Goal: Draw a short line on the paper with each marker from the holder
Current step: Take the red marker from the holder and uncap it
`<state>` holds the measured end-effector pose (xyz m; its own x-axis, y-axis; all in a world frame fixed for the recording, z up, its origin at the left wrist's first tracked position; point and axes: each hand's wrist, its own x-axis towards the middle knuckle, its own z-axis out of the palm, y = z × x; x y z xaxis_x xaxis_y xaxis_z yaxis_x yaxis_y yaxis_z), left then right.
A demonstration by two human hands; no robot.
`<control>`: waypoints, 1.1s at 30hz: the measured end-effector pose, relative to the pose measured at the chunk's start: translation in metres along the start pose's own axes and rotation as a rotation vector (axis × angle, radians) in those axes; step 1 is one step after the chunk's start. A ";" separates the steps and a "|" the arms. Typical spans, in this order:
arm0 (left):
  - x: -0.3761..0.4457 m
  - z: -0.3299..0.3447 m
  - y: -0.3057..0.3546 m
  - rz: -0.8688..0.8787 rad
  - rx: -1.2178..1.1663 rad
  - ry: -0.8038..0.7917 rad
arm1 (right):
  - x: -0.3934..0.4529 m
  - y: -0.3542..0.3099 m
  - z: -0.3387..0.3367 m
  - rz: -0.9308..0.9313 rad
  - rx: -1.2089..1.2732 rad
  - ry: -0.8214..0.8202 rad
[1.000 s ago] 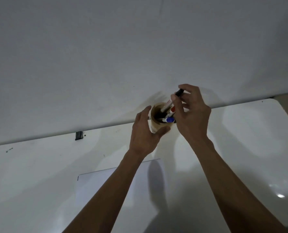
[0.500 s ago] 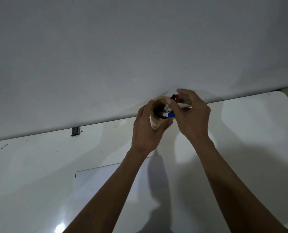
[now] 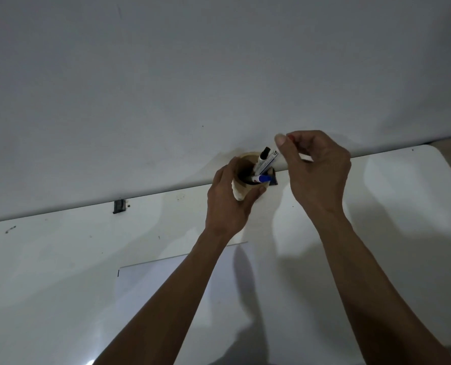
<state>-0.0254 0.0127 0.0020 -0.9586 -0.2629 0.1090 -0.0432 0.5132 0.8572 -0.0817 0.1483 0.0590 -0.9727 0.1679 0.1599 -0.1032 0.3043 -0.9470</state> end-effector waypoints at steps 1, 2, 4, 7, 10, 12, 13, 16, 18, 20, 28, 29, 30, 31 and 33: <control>0.000 0.000 0.001 -0.013 0.003 -0.002 | 0.001 -0.008 -0.005 -0.009 0.030 0.016; -0.001 0.000 0.003 -0.025 0.009 -0.005 | 0.001 -0.017 -0.010 -0.019 0.054 0.031; -0.003 0.000 0.003 -0.051 -0.001 -0.003 | -0.001 -0.035 -0.021 -0.044 0.112 0.052; -0.008 -0.003 0.000 -0.168 0.049 -0.060 | -0.008 -0.061 -0.036 -0.105 0.230 0.053; -0.027 -0.018 -0.002 -0.189 0.072 -0.032 | -0.023 -0.072 -0.042 -0.130 0.275 -0.001; -0.047 -0.033 0.000 -0.218 0.051 0.022 | -0.037 -0.068 -0.039 -0.083 0.267 -0.067; -0.058 -0.042 0.002 -0.255 0.036 0.040 | -0.047 -0.063 -0.035 -0.020 0.281 -0.108; -0.088 -0.070 0.008 -0.331 -0.018 0.088 | -0.081 -0.043 -0.020 0.209 0.323 -0.249; -0.105 -0.089 0.012 -0.344 -0.076 0.129 | -0.105 -0.029 -0.011 0.282 0.238 -0.366; -0.119 -0.107 0.014 -0.355 -0.114 0.144 | -0.128 -0.021 -0.005 0.288 0.137 -0.515; -0.161 -0.168 0.004 -0.366 -0.156 0.031 | -0.190 -0.051 0.023 0.182 -0.016 -0.765; -0.166 -0.176 0.001 -0.368 -0.186 0.043 | -0.196 -0.056 0.027 0.167 -0.028 -0.786; -0.171 -0.185 -0.001 -0.364 -0.218 0.054 | -0.202 -0.060 0.031 0.157 -0.043 -0.814; -0.177 -0.193 -0.004 -0.360 -0.248 0.071 | -0.208 -0.063 0.034 0.157 -0.061 -0.844; -0.189 -0.211 -0.015 -0.388 -0.341 0.148 | -0.218 -0.066 0.040 0.161 -0.089 -0.885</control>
<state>0.2160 -0.1176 0.0749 -0.8392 -0.5058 -0.1996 -0.2692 0.0675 0.9607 0.1293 0.0543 0.0760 -0.7818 -0.5568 -0.2806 0.0292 0.4168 -0.9085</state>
